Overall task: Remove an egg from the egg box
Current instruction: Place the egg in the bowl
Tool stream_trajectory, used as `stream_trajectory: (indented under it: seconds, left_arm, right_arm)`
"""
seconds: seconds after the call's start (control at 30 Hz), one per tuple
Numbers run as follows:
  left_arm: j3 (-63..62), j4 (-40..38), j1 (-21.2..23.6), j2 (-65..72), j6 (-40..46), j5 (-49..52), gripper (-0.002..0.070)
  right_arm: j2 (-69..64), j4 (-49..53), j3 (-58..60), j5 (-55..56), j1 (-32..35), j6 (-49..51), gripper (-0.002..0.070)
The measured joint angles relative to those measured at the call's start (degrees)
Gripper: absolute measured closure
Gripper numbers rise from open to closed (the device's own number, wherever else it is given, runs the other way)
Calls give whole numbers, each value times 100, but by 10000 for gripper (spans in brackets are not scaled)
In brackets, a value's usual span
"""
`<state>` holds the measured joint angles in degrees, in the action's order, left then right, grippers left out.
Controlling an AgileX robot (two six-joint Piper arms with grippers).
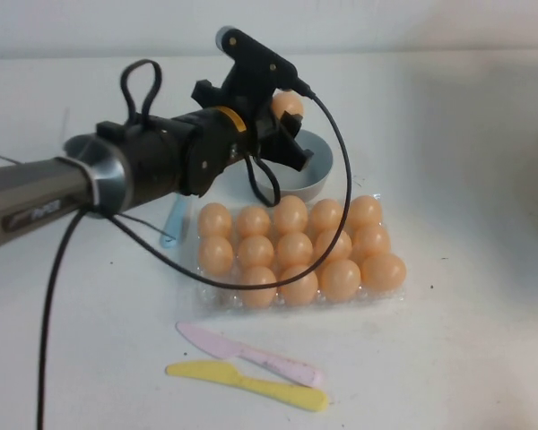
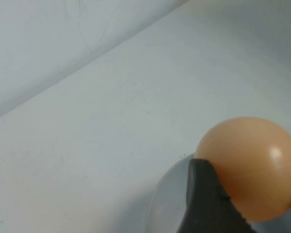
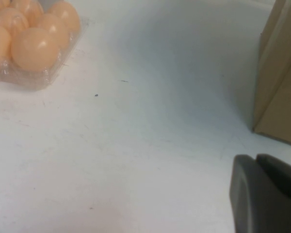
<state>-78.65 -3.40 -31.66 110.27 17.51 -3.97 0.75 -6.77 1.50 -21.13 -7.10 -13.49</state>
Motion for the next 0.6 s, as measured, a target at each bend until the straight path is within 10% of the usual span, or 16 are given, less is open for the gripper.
stream_trajectory:
  seconds: [0.3,0.6]
  left_arm:
    - [-815,0,0,1126,-383,100,357]
    - [-849,0,111,1085,-509,397,211]
  right_arm:
    - [0,0,0,0,0,0,694]
    - [0,0,0,0,0,0,694]
